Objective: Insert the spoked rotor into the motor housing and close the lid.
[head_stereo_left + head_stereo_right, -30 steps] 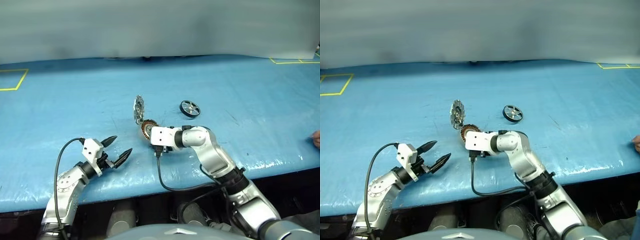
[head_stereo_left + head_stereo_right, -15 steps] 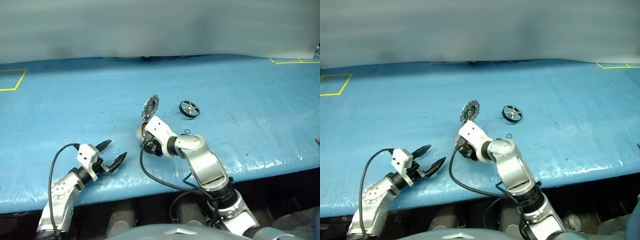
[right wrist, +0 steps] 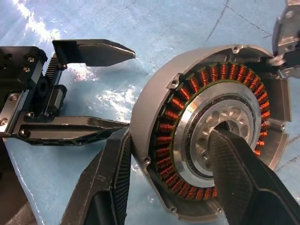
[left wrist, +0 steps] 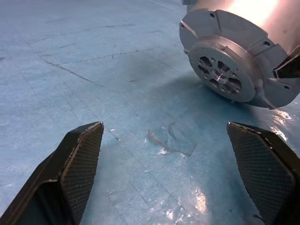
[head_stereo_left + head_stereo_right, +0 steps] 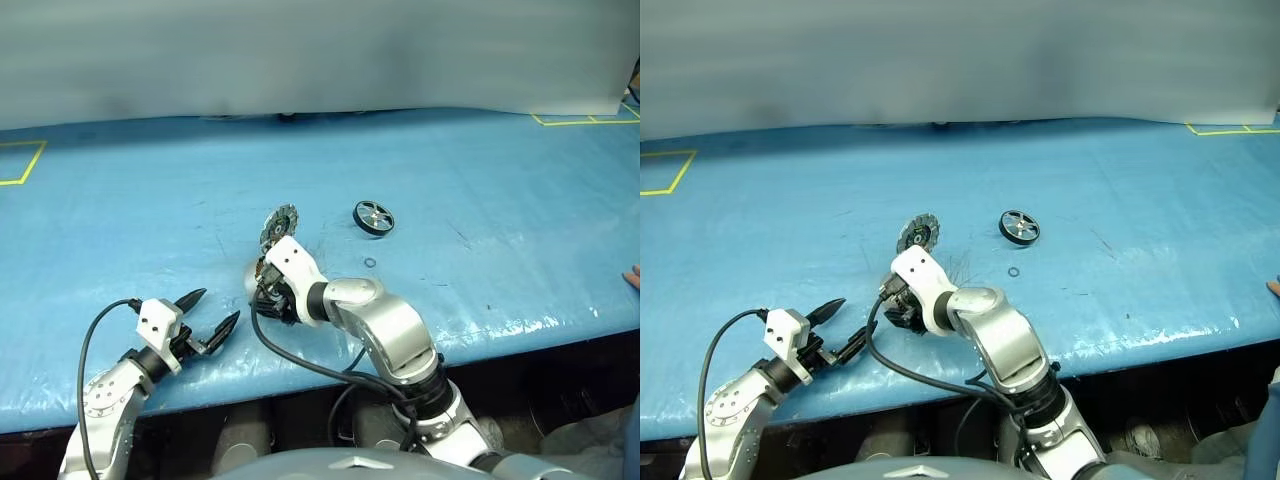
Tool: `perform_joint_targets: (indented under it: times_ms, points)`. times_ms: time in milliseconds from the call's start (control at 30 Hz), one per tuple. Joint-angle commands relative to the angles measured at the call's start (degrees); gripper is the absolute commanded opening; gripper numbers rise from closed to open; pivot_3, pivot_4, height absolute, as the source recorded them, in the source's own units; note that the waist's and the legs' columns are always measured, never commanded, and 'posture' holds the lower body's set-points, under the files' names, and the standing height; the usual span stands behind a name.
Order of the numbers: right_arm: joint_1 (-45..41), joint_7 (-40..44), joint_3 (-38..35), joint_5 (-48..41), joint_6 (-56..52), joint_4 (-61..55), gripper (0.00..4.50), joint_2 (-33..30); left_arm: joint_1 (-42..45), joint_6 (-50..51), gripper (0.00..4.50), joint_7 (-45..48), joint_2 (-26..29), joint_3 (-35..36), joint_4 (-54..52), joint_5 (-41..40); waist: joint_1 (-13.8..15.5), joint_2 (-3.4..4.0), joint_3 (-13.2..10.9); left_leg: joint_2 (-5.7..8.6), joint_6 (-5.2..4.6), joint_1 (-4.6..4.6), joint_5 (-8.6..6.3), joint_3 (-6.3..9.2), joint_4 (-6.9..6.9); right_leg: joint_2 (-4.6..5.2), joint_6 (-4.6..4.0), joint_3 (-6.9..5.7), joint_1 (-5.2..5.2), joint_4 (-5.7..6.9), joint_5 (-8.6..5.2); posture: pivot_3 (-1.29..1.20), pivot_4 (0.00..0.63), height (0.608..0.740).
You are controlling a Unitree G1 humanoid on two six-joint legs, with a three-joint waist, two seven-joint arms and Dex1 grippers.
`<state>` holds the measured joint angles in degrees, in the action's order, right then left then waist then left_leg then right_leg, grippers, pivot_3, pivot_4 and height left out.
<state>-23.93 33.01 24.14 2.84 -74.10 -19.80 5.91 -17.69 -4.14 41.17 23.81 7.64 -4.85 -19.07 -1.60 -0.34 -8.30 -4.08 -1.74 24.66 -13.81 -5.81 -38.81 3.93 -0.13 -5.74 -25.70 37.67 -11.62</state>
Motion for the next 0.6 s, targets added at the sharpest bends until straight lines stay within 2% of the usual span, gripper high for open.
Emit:
perform_joint_targets:
  times_ms: [33, 67, 267, 467, 600]
  points:
    - [0.3, -3.2, -1.7, -2.8, -0.8, 3.8, 2.11, 3.2, -0.3, -0.7, 4.5, -0.5, 0.2, 0.8, -2.7, -0.2, 0.0, 0.0, 0.0, 0.0, 0.0, -0.01, 0.0, 0.0, 0.0, 0.0, 0.0, 0.0, 0.0, 0.0, 0.0, 0.0, 0.15, 0.74]
    - [0.2, -4.1, -1.8, -3.3, -0.9, 4.0, 2.11, 3.1, -0.5, -0.8, 4.5, -0.5, 0.2, 0.9, -2.7, -0.2, 0.0, 0.01, 0.0, -0.01, 0.0, -0.01, 0.0, 0.0, 0.0, 0.0, 0.0, 0.01, 0.01, 0.0, 0.0, 0.0, 0.15, 0.74]
    - [-1.1, -6.9, -2.8, -7.7, -2.7, 3.0, 4.06, 3.4, -0.9, -1.1, 4.5, -0.9, 0.1, 1.3, -2.6, -0.3, 0.4, 0.01, 0.0, 0.01, 0.01, 0.05, -0.01, 0.01, 0.04, 0.04, -0.01, 0.0, -0.01, -0.08, 0.0, 0.0, 0.15, 0.74]
    - [-2.4, -9.0, -7.6, -13.3, -6.4, 1.2, 4.06, 5.7, -0.3, -1.0, 4.5, -0.8, 0.2, 1.2, -2.0, -0.5, 0.5, -0.02, 0.0, 0.06, 0.0, 0.05, 0.0, -0.01, 0.59, -0.03, 0.14, -0.03, 0.08, -0.77, 0.1, 0.0, 0.15, 0.74]
    - [-3.3, -10.3, -14.0, -17.2, -8.5, -1.6, 4.06, 8.0, 0.5, -0.9, 4.5, 0.1, 0.3, 0.7, -1.5, -0.7, 0.6, -0.05, 0.0, 0.16, -0.27, 0.08, 0.15, -0.03, 0.89, -0.29, 0.12, -0.01, 0.12, -0.83, 0.08, 0.0, 0.15, 0.74]
